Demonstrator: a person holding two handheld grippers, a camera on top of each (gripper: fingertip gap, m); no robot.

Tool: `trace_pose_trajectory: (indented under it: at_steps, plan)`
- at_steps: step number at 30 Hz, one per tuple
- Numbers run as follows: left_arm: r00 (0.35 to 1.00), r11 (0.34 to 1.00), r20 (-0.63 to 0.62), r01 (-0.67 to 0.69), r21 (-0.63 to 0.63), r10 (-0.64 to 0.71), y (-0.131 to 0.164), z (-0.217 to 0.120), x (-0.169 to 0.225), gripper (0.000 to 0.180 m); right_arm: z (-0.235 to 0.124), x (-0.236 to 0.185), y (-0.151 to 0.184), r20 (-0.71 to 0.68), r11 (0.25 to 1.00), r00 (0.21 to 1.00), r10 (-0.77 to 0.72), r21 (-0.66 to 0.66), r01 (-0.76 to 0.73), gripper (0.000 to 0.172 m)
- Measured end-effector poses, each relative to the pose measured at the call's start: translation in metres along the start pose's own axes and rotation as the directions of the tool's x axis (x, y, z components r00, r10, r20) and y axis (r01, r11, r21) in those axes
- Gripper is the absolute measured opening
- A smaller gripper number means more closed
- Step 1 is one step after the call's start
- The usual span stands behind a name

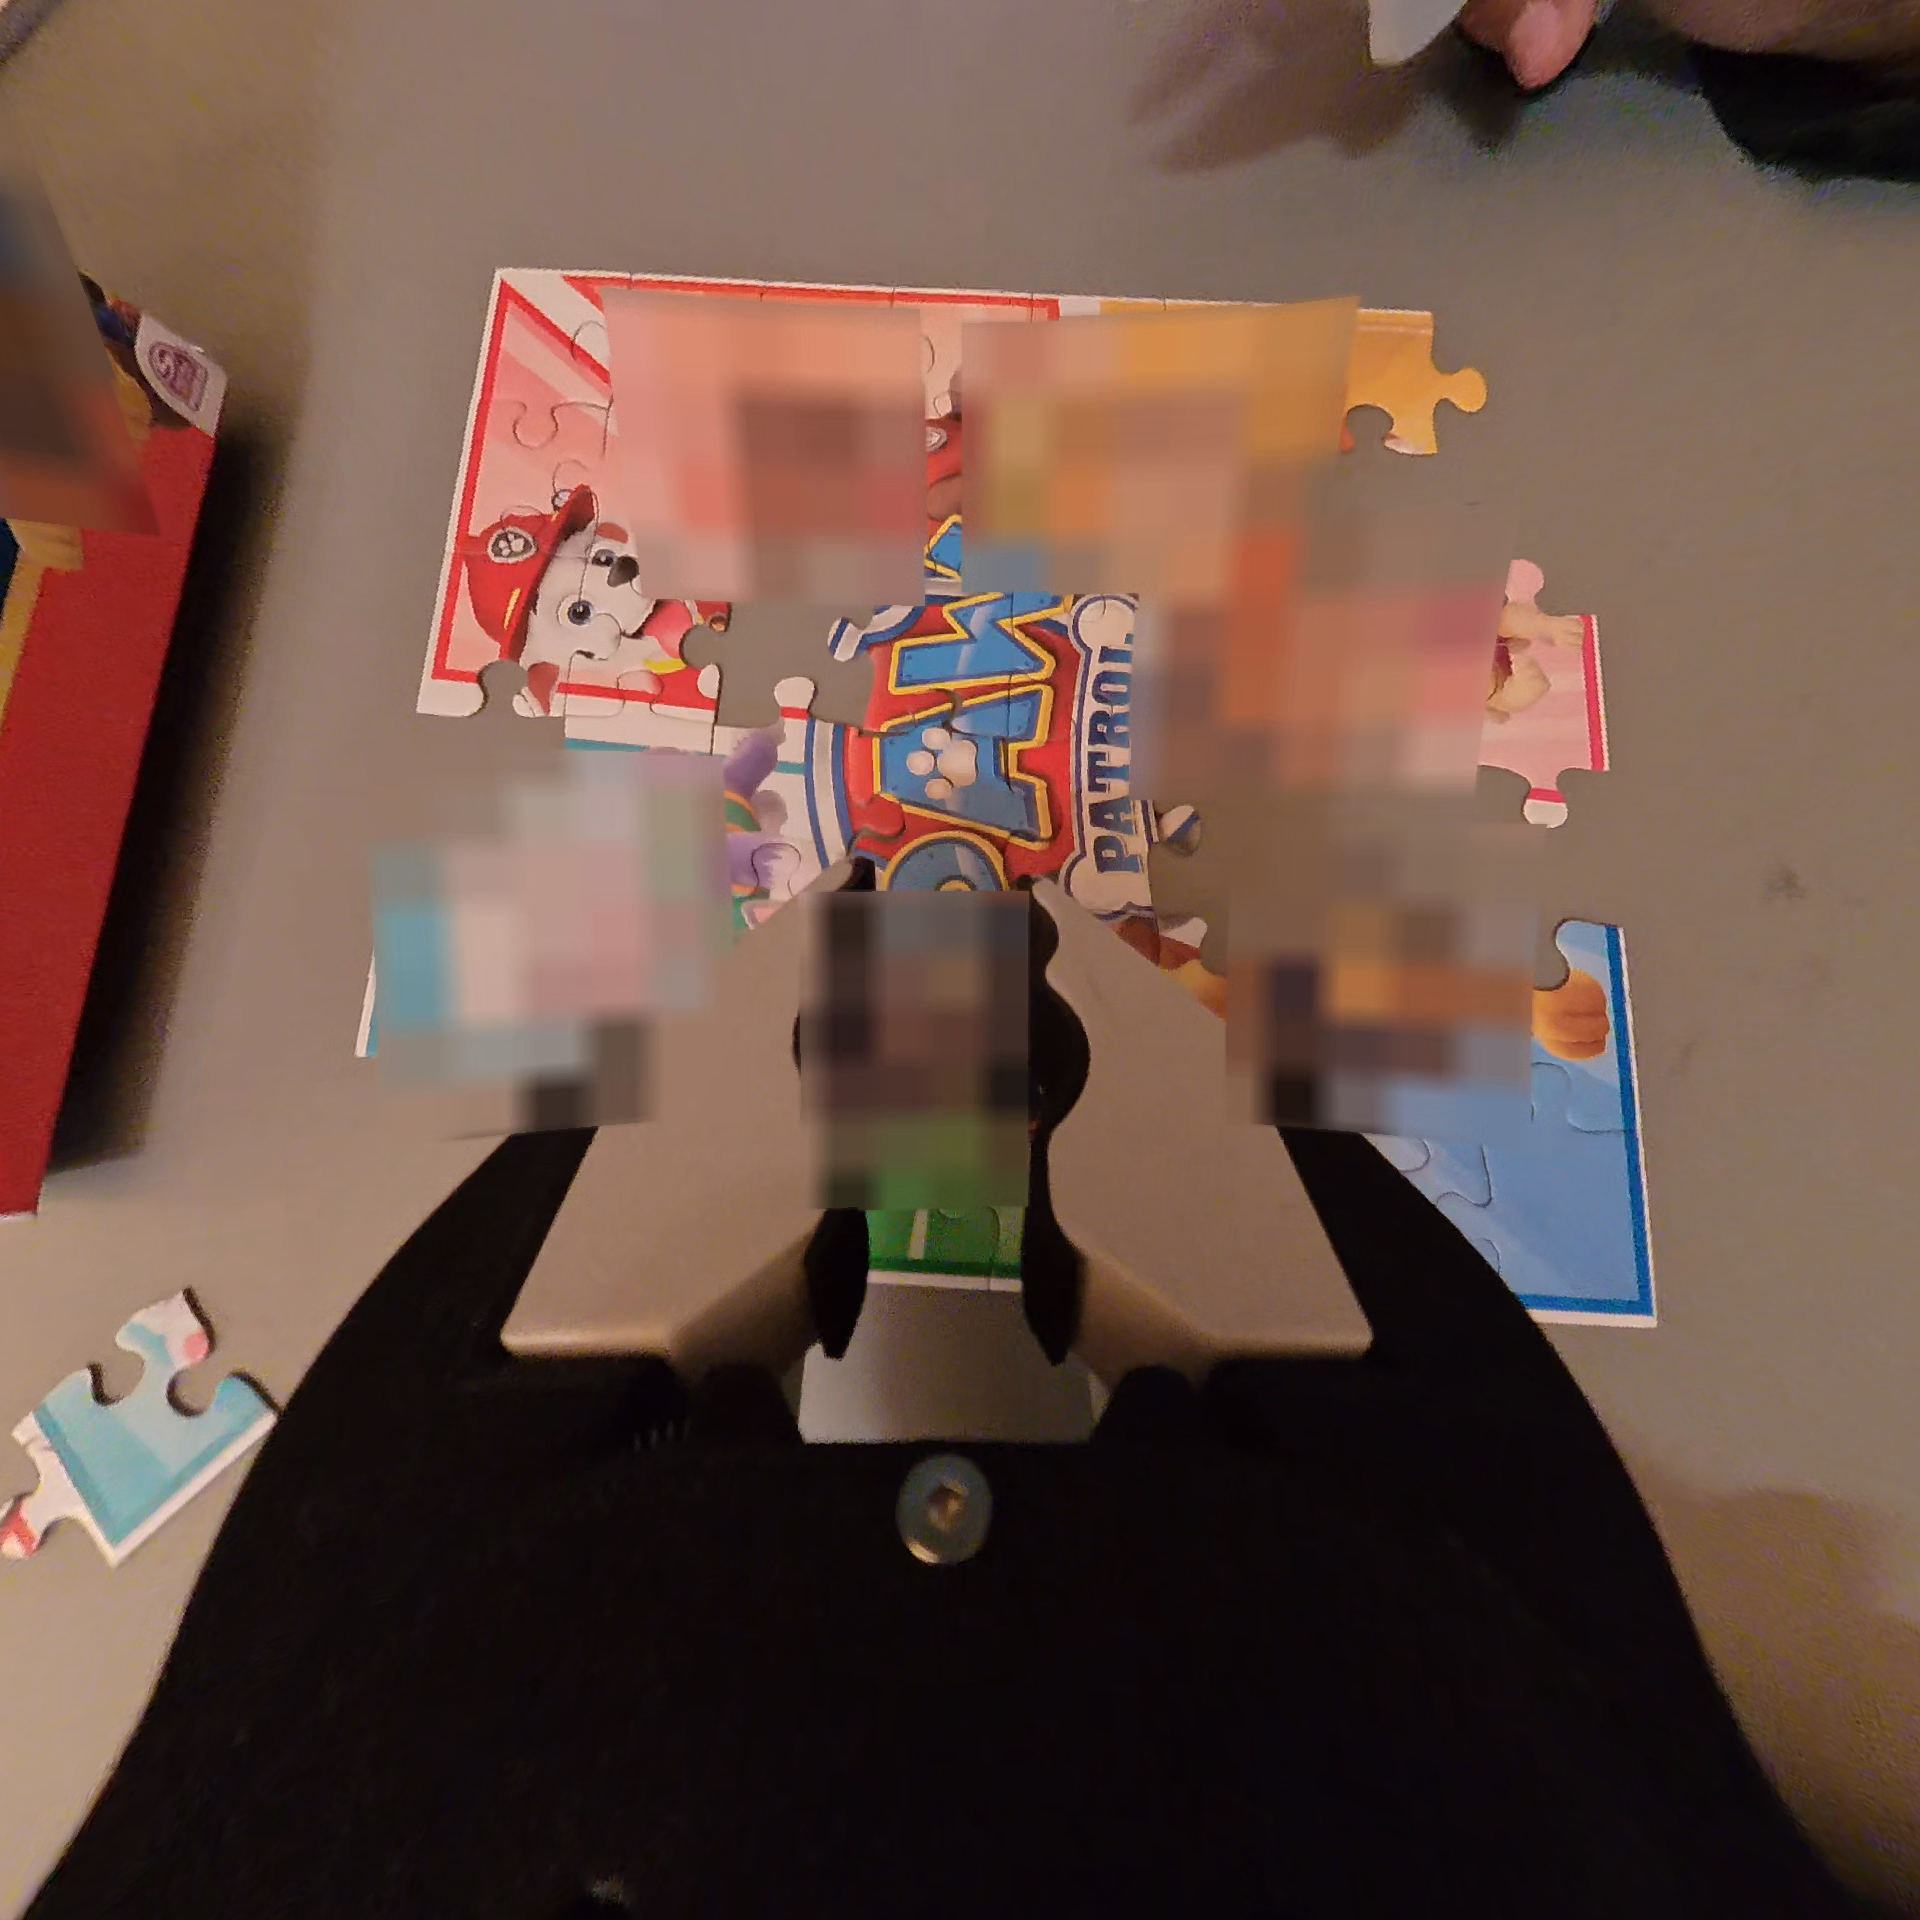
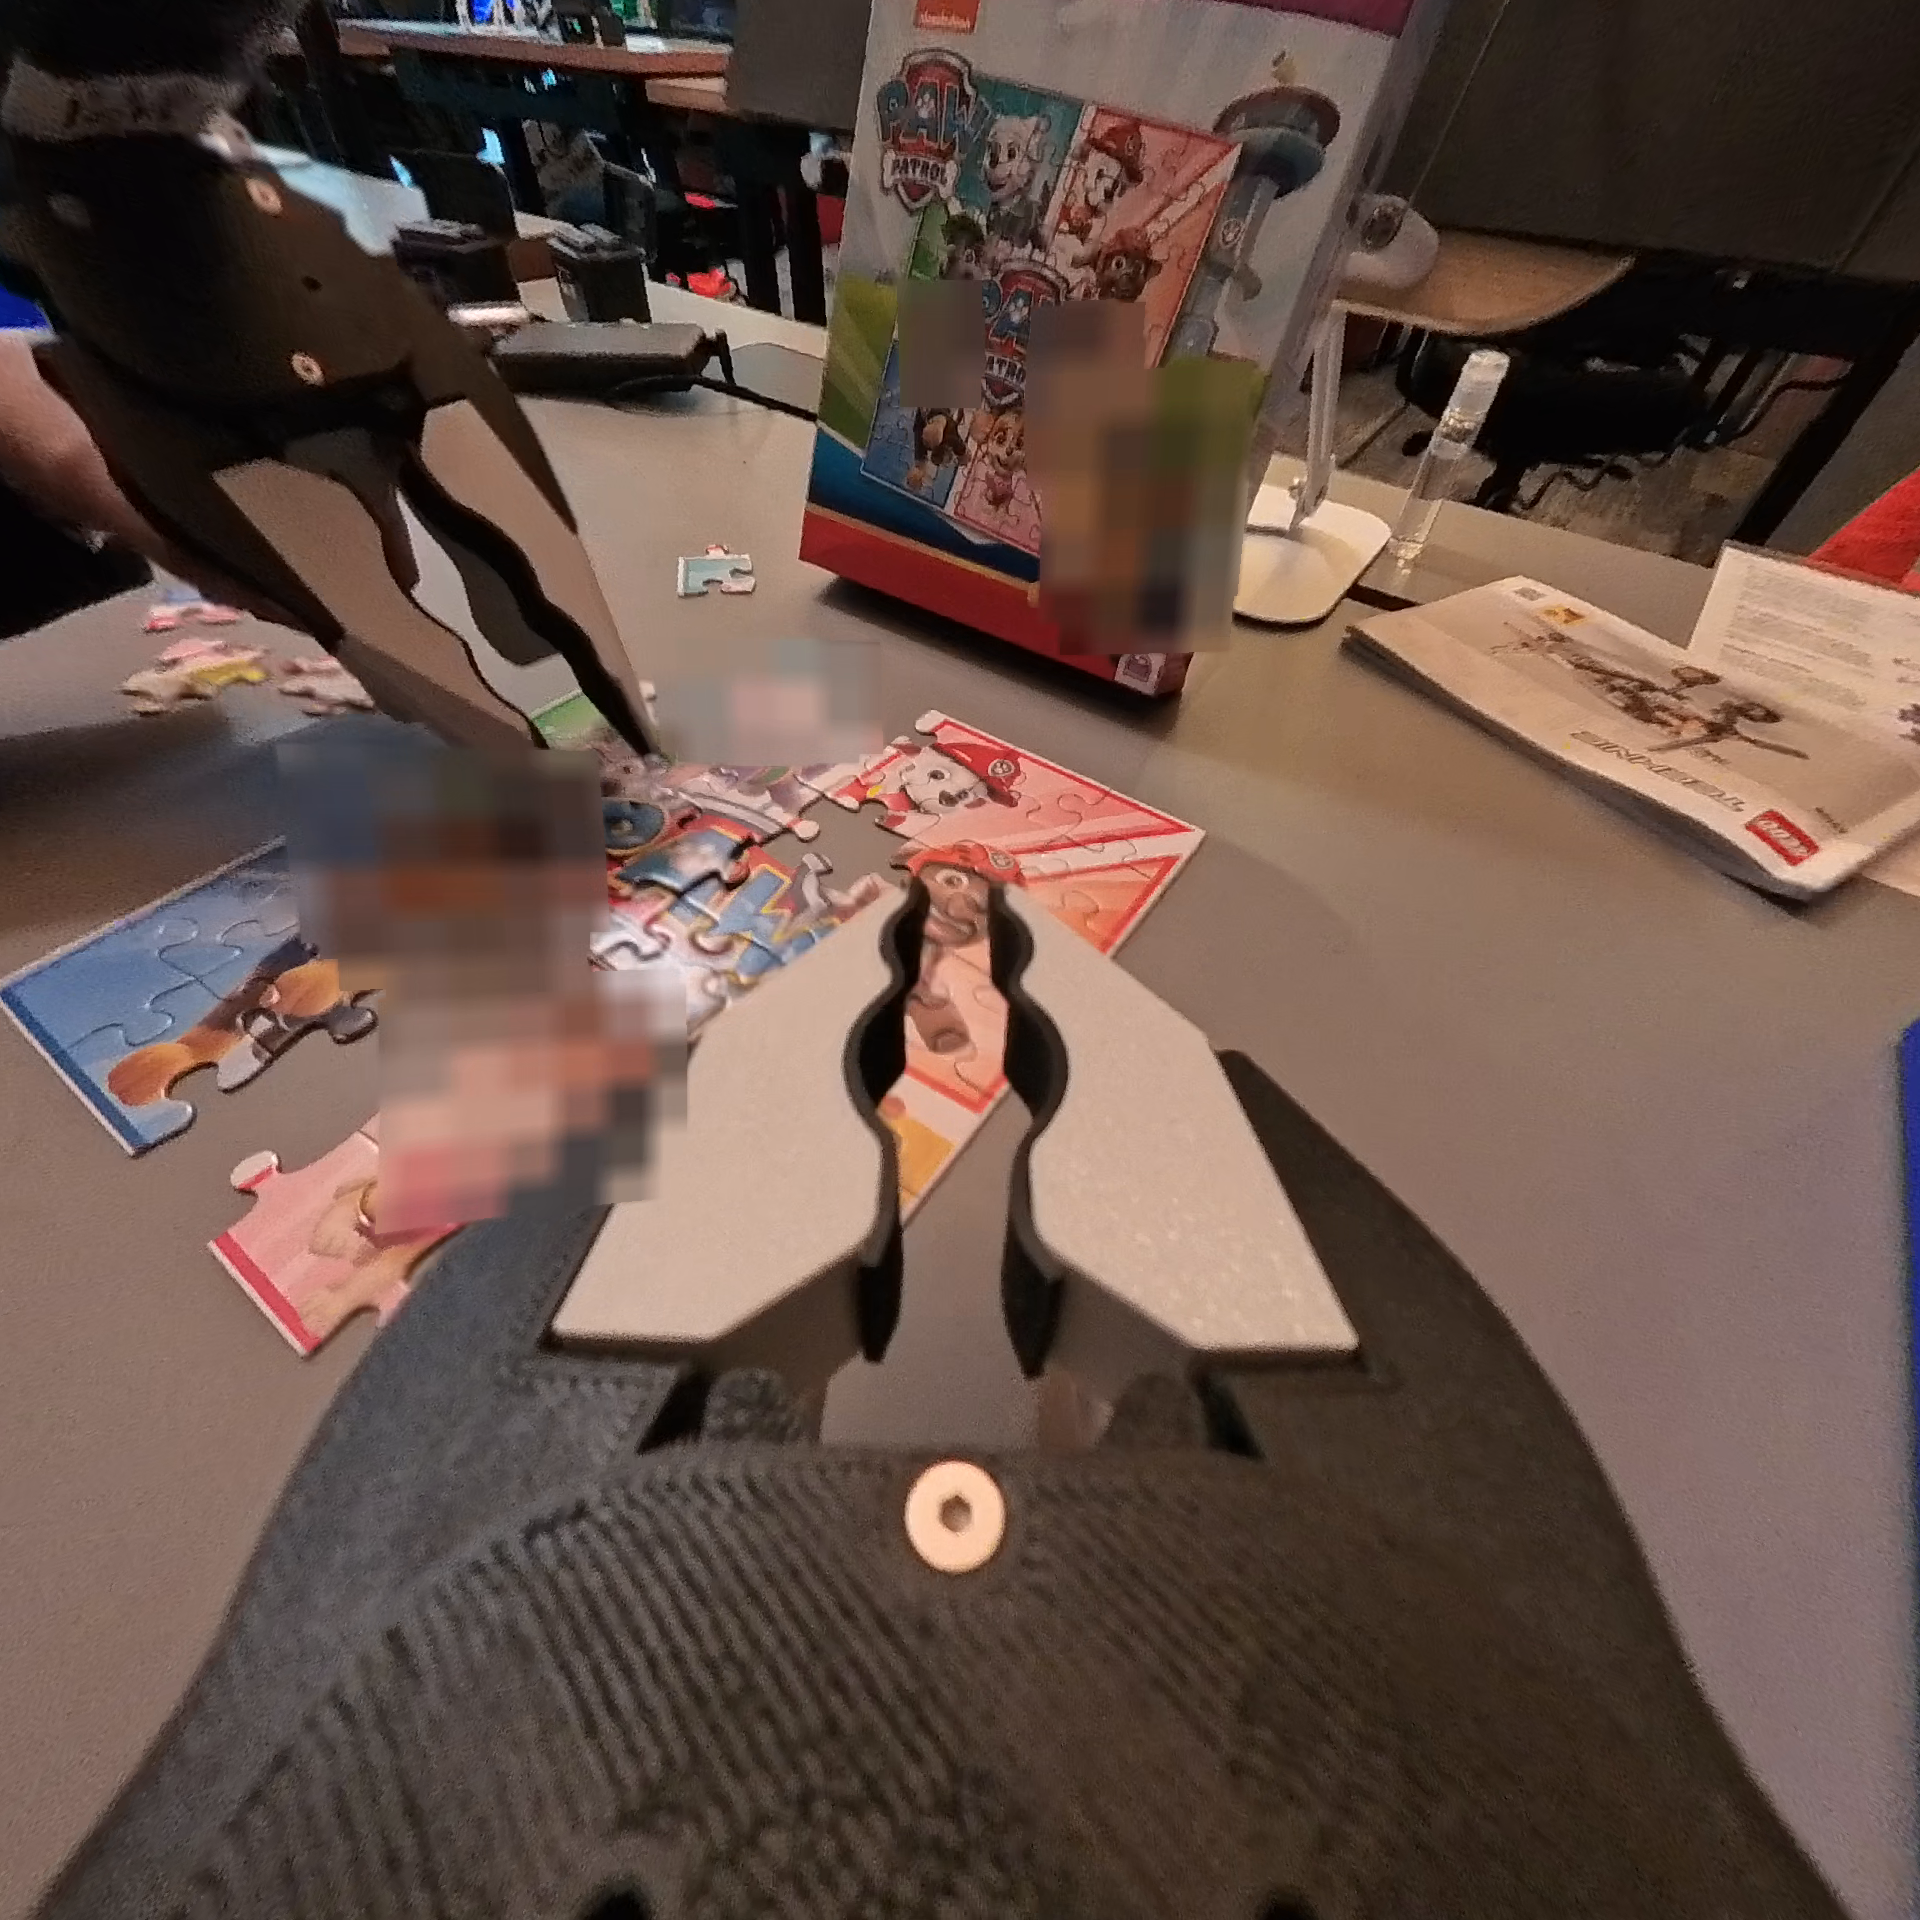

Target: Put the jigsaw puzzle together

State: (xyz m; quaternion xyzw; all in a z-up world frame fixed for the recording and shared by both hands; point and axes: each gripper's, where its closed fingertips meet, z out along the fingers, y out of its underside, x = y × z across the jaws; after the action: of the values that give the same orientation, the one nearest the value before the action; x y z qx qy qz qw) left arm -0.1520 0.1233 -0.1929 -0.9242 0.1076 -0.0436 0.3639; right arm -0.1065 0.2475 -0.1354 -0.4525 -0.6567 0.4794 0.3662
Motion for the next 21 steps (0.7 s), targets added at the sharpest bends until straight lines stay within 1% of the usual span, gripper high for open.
trace_pose_trajectory:
  at_steps: [2,4,6,8,9,11,13,15,16,18,21]
  plan:
    - [1.0,1.0,0.022,0.012,0.004,-0.012,0.003,-0.002,0.0,0.024,0.004,-0.01,-0.016,0.04,1.0,0.999,-0.006,0.026,0.005,0.013]
    - [0.999,0.999,0.024,0.032,0.012,-0.032,0.005,-0.002,0.002,0.024,0.015,-0.027,-0.032,0.118,0.999,0.992,-0.044,0.019,0.042,0.016]
    - [0.999,0.999,0.029,0.043,0.01,-0.043,0.008,0.001,0.003,0.024,0.034,-0.044,-0.04,0.203,0.992,0.973,-0.108,-0.036,0.118,0.017]
    - [0.998,0.999,0.039,0.041,-0.005,-0.041,0.011,0.004,0.003,0.024,0.056,-0.056,-0.043,0.268,0.974,0.944,-0.191,-0.069,0.217,0.013]
    - [0.998,0.999,0.052,0.037,-0.011,-0.037,0.012,0.006,0.001,0.025,0.068,-0.059,-0.041,0.295,0.96,0.927,-0.231,-0.088,0.267,0.011]
    - [0.997,1.0,0.065,0.028,-0.004,-0.028,0.011,0.008,0.0,0.024,0.089,-0.066,-0.027,0.362,0.93,0.892,-0.27,-0.142,0.339,0.0]
    - [0.997,0.999,0.076,0.021,0.027,-0.023,0.007,0.01,-0.001,0.024,0.101,-0.075,-0.008,0.432,0.921,0.871,-0.233,-0.191,0.341,0.0]
    - [0.996,1.0,0.09,0.016,0.021,-0.017,0.008,0.012,-0.003,0.023,0.098,-0.085,0.009,0.502,0.917,0.849,-0.165,-0.24,0.32,0.0]
    - [0.995,1.0,0.099,0.014,0.012,-0.015,0.009,0.013,-0.005,0.022,0.095,-0.085,0.014,0.514,0.911,0.843,-0.16,-0.251,0.326,0.0]
    - [0.994,1.0,0.108,0.02,0.017,-0.022,0.008,0.013,-0.006,0.021,0.093,-0.081,0.018,0.504,0.909,0.845,-0.177,-0.246,0.337,0.0]
    - [0.996,0.999,0.083,0.036,0.019,-0.037,0.007,0.015,-0.002,0.017,0.091,-0.084,0.027,0.522,0.904,0.845,-0.119,-0.296,0.31,0.0]
